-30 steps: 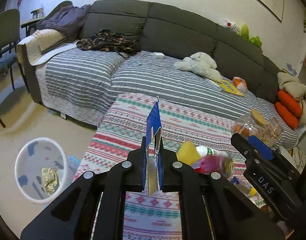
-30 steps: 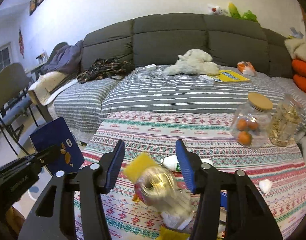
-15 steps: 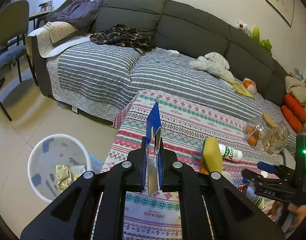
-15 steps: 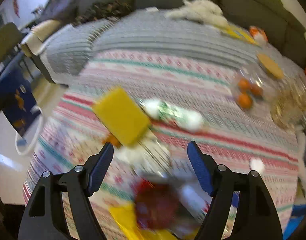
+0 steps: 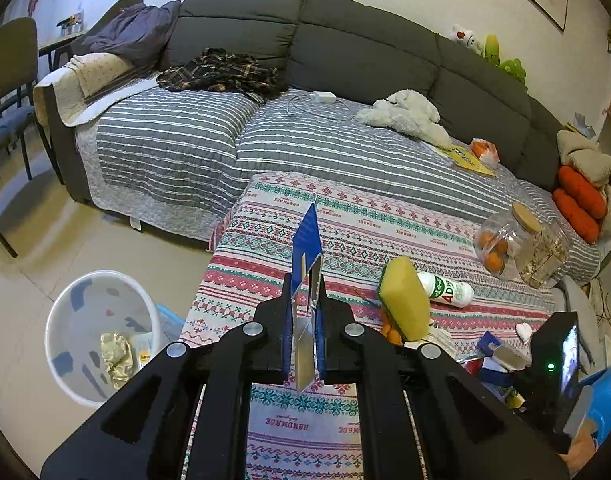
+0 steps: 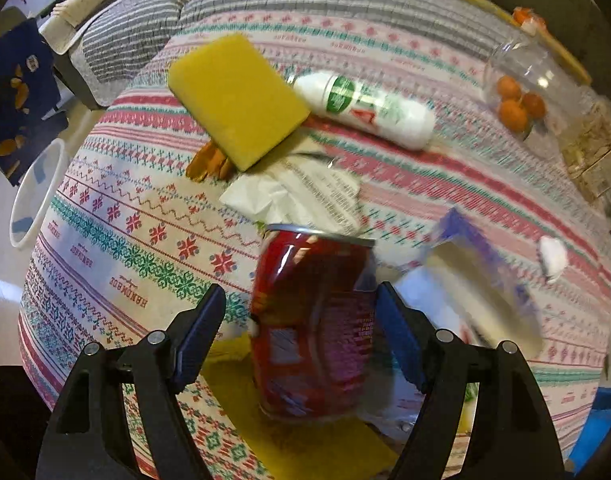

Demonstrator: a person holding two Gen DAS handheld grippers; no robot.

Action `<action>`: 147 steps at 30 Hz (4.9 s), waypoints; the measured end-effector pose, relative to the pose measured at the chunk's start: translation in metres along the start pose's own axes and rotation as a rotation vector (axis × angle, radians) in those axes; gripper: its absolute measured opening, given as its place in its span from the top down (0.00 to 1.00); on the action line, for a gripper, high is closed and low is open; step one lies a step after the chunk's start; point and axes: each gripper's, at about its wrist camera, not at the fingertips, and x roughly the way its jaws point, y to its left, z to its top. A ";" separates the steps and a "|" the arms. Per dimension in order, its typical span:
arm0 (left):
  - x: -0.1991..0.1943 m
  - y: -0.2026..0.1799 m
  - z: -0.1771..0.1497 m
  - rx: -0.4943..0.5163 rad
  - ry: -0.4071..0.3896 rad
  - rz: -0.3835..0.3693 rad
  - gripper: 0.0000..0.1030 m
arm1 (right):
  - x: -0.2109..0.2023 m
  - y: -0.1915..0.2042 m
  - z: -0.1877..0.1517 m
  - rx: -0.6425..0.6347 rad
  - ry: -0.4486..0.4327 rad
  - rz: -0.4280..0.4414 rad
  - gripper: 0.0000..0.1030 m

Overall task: Collect trash
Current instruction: 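Grasp the red-and-yellow printed can with the right tool and lift it, then carry the can and blue wrapper to the bin and open both tools, then move both tools away from the bin back toward the table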

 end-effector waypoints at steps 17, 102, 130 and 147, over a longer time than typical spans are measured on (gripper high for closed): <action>-0.001 0.006 0.005 -0.019 -0.006 -0.006 0.92 | -0.061 -0.007 0.021 0.092 -0.309 0.003 0.68; -0.068 0.196 0.018 -0.289 -0.106 0.414 0.07 | -0.043 0.252 0.089 -0.007 -0.468 0.112 0.07; -0.011 0.027 0.007 -0.023 -0.090 0.338 0.07 | -0.099 0.067 0.048 0.167 -0.604 -0.186 0.07; 0.021 -0.055 -0.005 0.058 -0.042 0.247 0.07 | -0.096 -0.021 0.018 0.261 -0.559 -0.265 0.07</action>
